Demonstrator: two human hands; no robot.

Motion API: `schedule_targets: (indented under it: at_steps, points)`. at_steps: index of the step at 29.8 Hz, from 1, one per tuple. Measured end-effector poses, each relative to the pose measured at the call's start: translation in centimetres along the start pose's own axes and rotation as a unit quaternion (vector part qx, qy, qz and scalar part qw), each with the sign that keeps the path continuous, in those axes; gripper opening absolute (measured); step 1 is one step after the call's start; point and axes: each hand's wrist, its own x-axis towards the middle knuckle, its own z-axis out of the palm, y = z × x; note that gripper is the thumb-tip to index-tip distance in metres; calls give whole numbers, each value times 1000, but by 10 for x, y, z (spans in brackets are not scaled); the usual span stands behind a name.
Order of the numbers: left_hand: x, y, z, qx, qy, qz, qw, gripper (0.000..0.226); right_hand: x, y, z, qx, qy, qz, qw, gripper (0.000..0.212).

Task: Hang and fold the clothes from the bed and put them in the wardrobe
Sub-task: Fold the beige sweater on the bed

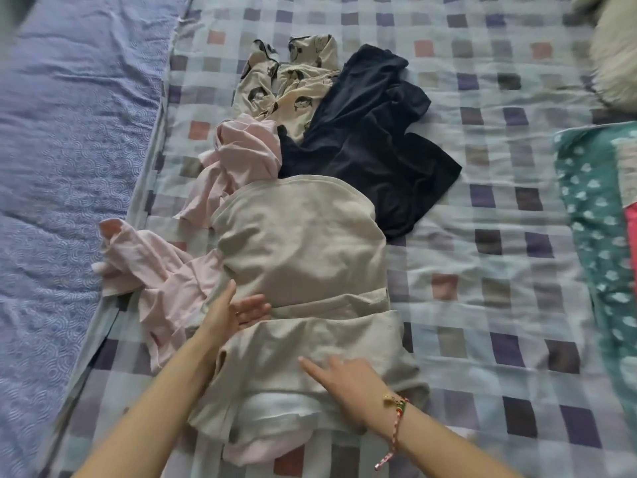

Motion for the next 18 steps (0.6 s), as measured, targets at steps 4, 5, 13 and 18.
schedule_targets:
  at_steps: [4,5,13,18]
  points:
    - [-19,-21,-8,161,10,48,986,72,3,-4,7,170,15,94,981,58]
    - [-23,-25,-5,242,11,91,966,85,5,1,7,192,54,112,973,55]
    - [-29,-77,-19,755,135,284,575,43,-6,50,14,188,238,316,899,27]
    - [-12,-22,-82,611,252,230,714,26,-24,67,26,309,149,428,836,72]
